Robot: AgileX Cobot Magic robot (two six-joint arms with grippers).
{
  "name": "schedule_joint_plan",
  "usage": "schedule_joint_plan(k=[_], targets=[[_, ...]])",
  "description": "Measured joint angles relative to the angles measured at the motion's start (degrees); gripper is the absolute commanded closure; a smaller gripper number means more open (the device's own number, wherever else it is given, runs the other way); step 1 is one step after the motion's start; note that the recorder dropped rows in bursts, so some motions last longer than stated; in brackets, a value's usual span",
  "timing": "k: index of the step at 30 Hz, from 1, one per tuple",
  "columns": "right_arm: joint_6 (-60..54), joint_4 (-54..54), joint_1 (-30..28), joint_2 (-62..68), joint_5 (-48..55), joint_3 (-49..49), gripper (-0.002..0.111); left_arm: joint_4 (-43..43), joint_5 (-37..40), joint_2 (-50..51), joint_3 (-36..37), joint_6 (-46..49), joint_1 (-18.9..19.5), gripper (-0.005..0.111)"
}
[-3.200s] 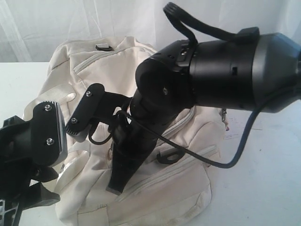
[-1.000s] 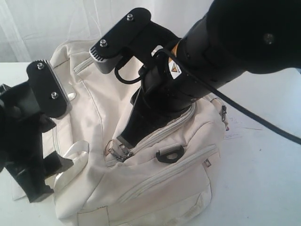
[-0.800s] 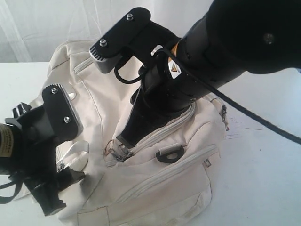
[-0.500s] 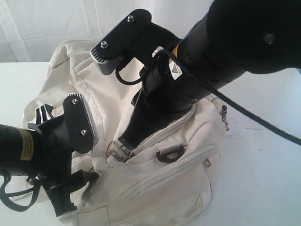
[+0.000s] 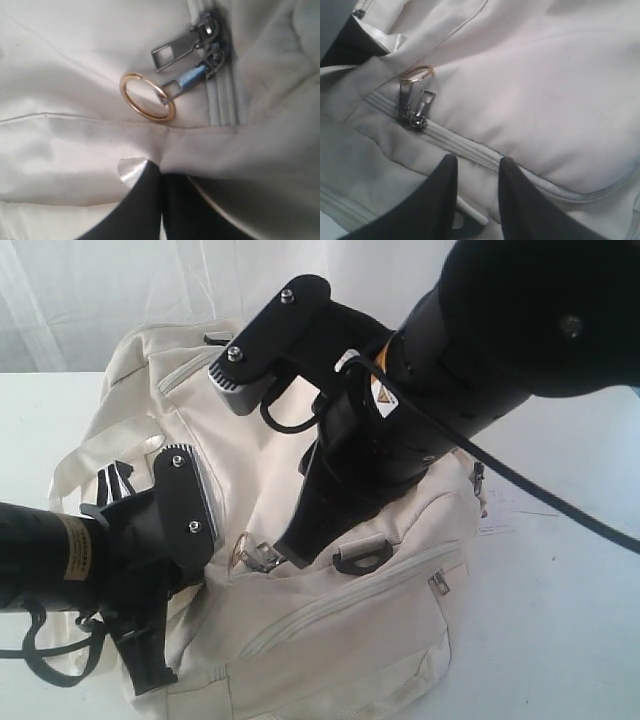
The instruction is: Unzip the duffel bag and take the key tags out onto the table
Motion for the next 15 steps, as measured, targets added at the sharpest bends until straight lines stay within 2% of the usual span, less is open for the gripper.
schedule_joint_plan(k=[6,11,15], targets=[[0.58,0.25,0.00,0.00,-4.23,0.00,0.080,0.00,1.36,-4.73,0.03,-0.80,0.00,0.107],[0.58,0.36,0.00,0.13,-7.23,0.00,0.080,0.26,7.99,-12.86,0.64,-1.14,0.00,0.107],[0.58,4.12,0.00,3.23,-10.70,0.00,0.080,0.26,10.87,-15.62,0.74,-1.66,0.00,0.107]])
